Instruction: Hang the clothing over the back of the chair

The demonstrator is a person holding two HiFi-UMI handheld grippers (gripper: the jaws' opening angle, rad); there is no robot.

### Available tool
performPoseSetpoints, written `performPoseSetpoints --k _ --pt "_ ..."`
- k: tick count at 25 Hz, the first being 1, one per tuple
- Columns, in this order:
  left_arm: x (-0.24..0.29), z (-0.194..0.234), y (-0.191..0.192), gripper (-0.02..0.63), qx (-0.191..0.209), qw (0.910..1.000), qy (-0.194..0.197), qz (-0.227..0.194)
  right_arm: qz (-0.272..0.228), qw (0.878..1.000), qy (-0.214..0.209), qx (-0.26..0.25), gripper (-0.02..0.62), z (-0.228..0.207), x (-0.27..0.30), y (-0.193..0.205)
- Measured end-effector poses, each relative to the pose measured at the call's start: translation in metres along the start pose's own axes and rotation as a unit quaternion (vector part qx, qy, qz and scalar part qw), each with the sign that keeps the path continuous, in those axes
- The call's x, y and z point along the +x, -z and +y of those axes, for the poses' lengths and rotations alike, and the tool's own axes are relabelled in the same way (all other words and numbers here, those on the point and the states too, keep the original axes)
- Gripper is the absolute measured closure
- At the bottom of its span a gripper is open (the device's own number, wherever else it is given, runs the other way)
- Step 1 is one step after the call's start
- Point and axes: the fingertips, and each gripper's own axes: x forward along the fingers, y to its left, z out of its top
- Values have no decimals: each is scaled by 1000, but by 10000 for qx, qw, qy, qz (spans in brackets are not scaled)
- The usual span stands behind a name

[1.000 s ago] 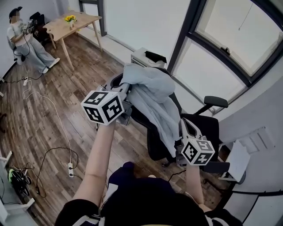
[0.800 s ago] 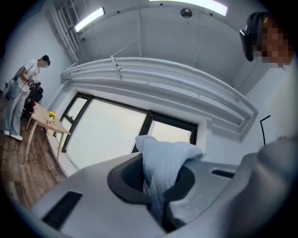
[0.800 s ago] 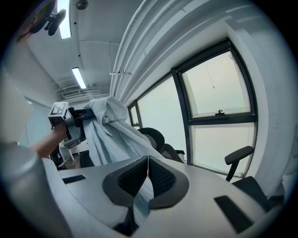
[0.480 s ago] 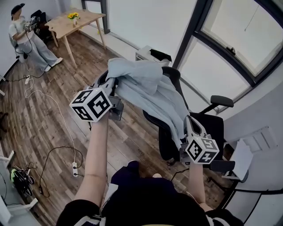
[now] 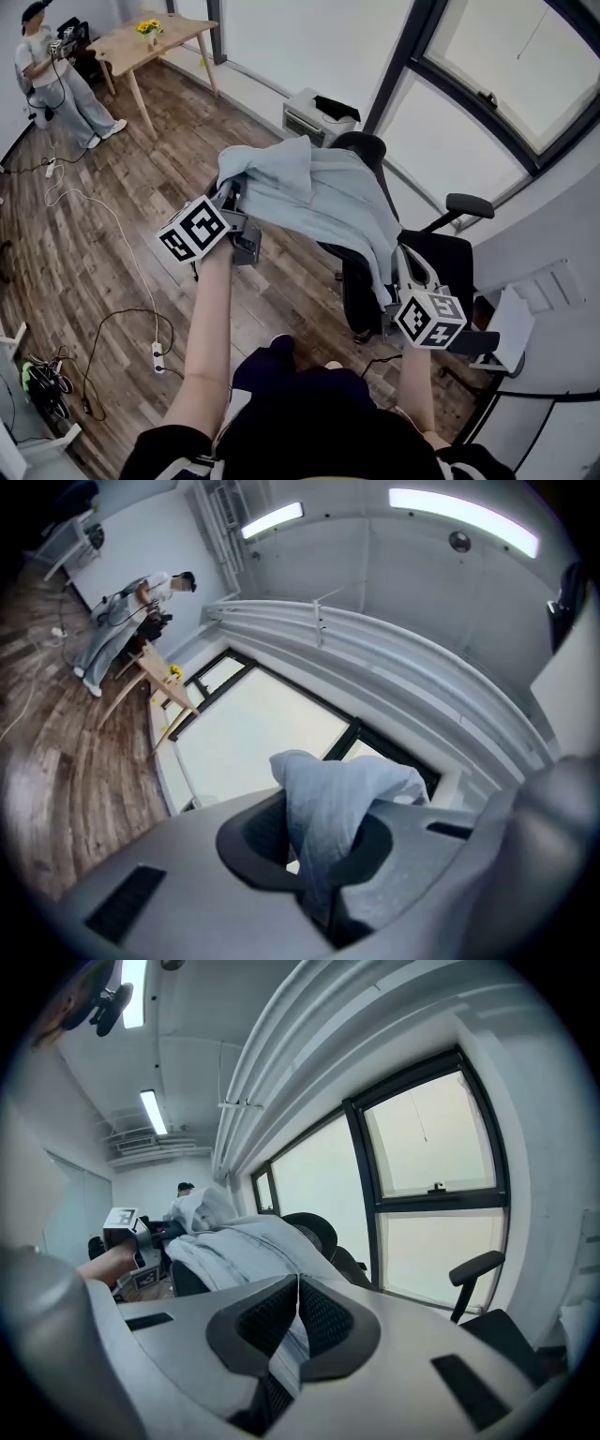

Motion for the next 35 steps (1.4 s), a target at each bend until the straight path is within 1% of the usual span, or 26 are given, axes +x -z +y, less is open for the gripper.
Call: performPoseSetpoints --k 4,10,15,19,22,28,32,35 --pt "-3 28 34 588 -339 9987 -269 283 25 10000 29 -67 565 1 0 0" --pt "-9 49 85 588 -829 9932 -324 747 92 9999 65 -64 565 5 1 5" --pt "-9 54 126 584 -1154 9869 -131 1122 163 9998 104 -76 565 8 1 11" --pt "-7 48 151 577 -1102 9835 77 1436 202 9996 171 -90 565 10 0 15" --pt "-5 45 158 577 -1104 9826 148 1485 233 9995 188 -82 565 11 -1 18" --pt "-9 40 162 563 -1283 9802 292 1477 296 9993 231 -34 565 12 -6 25" --pt "-18 36 164 499 -1229 9810 380 1455 277 9994 222 1 565 14 -11 30" --pt "-30 35 162 430 -1205 9824 386 1372 279 9994 197 8 565 16 -16 34"
